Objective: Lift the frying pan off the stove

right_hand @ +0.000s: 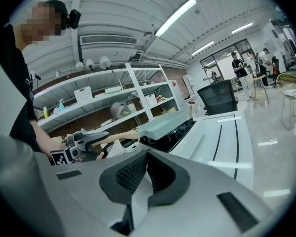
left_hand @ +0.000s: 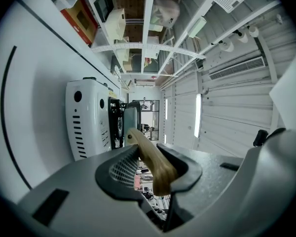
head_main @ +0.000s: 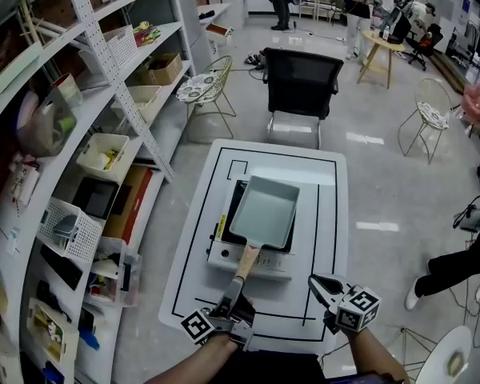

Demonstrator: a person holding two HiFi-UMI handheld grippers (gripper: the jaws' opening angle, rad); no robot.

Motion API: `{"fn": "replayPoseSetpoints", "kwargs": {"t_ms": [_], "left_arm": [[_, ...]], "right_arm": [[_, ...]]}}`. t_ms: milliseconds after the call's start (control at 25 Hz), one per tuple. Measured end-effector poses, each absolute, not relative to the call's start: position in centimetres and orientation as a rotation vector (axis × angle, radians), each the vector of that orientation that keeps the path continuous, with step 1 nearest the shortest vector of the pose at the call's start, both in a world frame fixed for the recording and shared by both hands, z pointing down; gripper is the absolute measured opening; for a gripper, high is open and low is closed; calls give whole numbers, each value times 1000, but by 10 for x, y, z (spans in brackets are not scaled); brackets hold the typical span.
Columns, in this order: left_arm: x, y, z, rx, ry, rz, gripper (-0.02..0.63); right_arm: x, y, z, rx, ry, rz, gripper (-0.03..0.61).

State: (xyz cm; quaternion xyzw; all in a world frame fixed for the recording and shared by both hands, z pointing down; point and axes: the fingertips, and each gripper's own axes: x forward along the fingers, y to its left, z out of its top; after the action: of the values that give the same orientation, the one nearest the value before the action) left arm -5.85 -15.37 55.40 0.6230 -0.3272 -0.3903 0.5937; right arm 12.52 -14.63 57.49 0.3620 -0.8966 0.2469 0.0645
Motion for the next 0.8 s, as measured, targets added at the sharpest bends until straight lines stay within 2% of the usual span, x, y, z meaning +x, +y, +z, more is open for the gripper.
{"fn": "replayPoseSetpoints", "kwargs": {"t_ms": [600, 800], "left_arm": [[-55, -154, 534, 1453, -731, -925, 117], [-74, -155, 532, 1480, -787, -897, 117]], "right_arm": [[126, -144, 572, 1099, -2713, 730, 25], [117, -149, 572, 1083, -2746, 705, 25]]}}
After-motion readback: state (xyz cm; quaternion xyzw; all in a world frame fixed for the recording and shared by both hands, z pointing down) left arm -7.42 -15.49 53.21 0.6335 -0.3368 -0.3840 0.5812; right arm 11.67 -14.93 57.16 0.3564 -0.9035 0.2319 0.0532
